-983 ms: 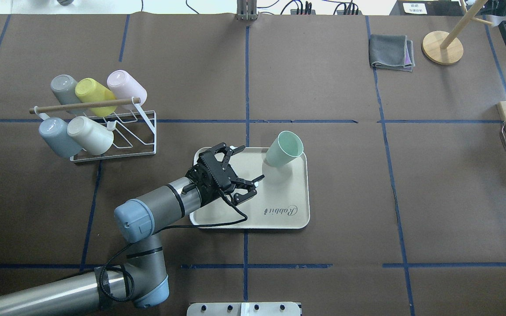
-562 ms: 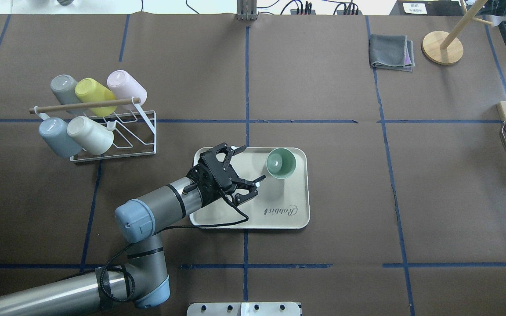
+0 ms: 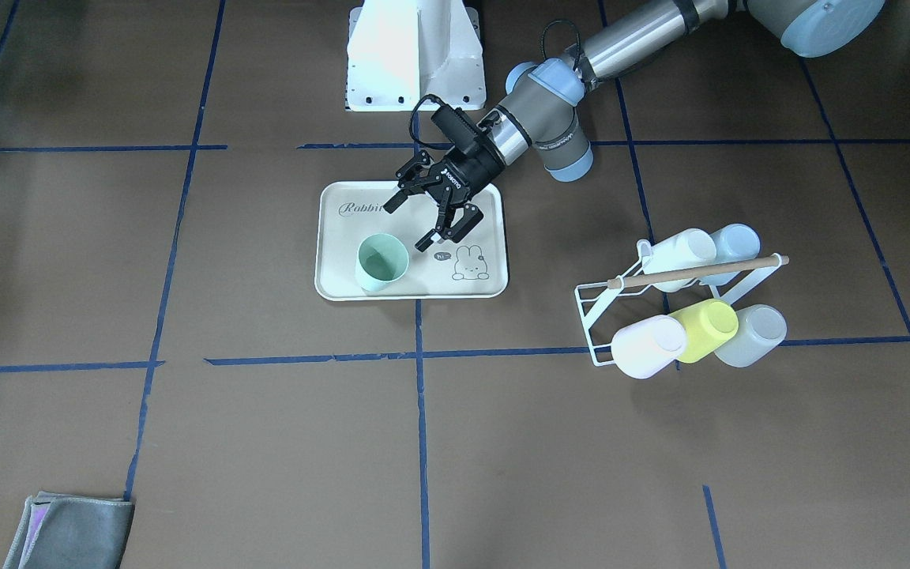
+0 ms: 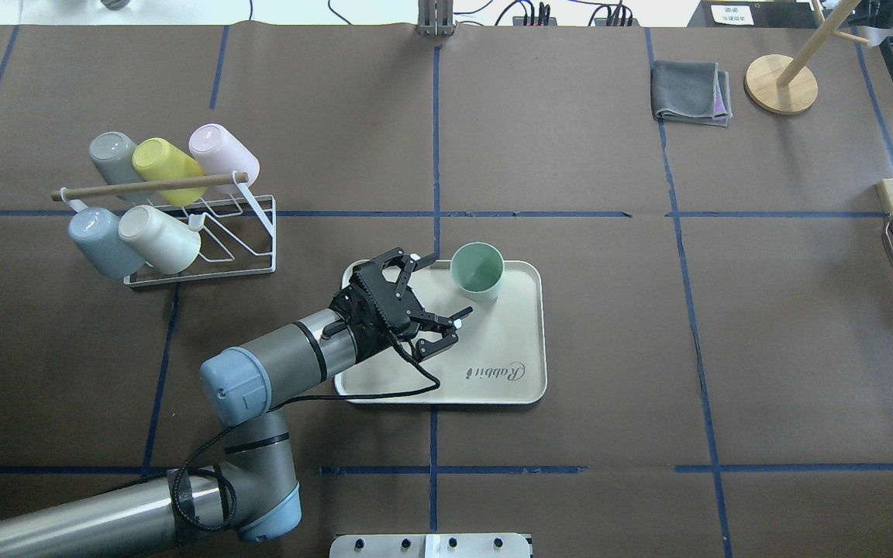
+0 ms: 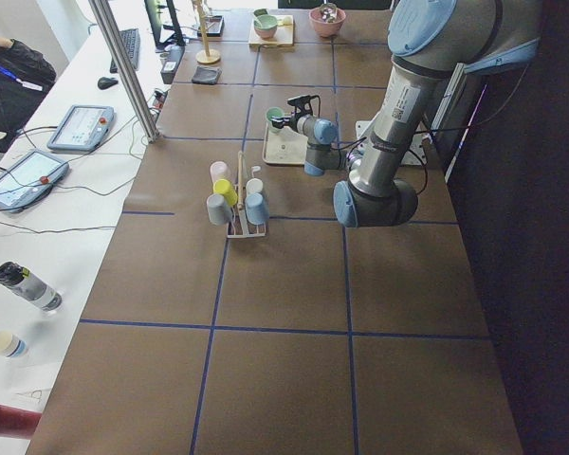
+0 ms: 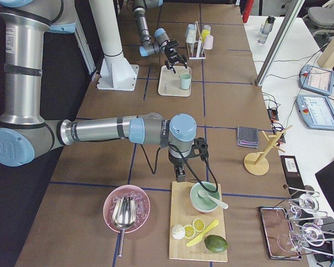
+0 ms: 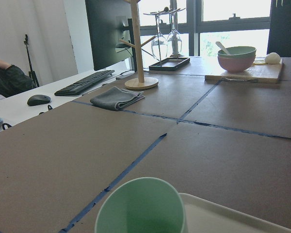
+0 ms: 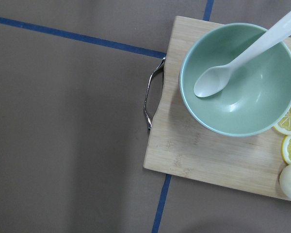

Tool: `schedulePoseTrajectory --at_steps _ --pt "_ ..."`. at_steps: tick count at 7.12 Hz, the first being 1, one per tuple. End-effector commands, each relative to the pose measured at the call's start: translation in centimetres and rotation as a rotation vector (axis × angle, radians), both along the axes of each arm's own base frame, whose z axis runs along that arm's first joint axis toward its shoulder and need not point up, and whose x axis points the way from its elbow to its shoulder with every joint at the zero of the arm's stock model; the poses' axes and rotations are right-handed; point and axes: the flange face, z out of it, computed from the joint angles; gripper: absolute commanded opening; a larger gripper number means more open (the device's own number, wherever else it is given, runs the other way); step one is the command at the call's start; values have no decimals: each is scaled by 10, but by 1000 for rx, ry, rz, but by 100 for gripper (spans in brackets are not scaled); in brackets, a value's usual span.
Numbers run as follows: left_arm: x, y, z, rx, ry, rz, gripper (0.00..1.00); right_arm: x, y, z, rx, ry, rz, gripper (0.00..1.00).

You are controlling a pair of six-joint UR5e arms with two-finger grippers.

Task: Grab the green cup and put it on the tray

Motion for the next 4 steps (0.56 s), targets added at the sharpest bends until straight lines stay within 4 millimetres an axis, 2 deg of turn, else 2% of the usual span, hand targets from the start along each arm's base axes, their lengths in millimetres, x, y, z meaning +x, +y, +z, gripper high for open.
schedulePoseTrajectory --at_steps 1,2,3,4 --pt "-17 -14 -4 11 5 -2 93 -1 0 -1 0 0 -1 100" --pt "-29 -22 4 17 -17 16 96 -2 0 -1 3 1 -5 100" --pt "-46 -39 12 15 -57 31 99 -3 -1 -1 5 1 -7 100" --pt "-61 -47 13 6 -103 52 99 -3 -1 -1 5 0 -8 100"
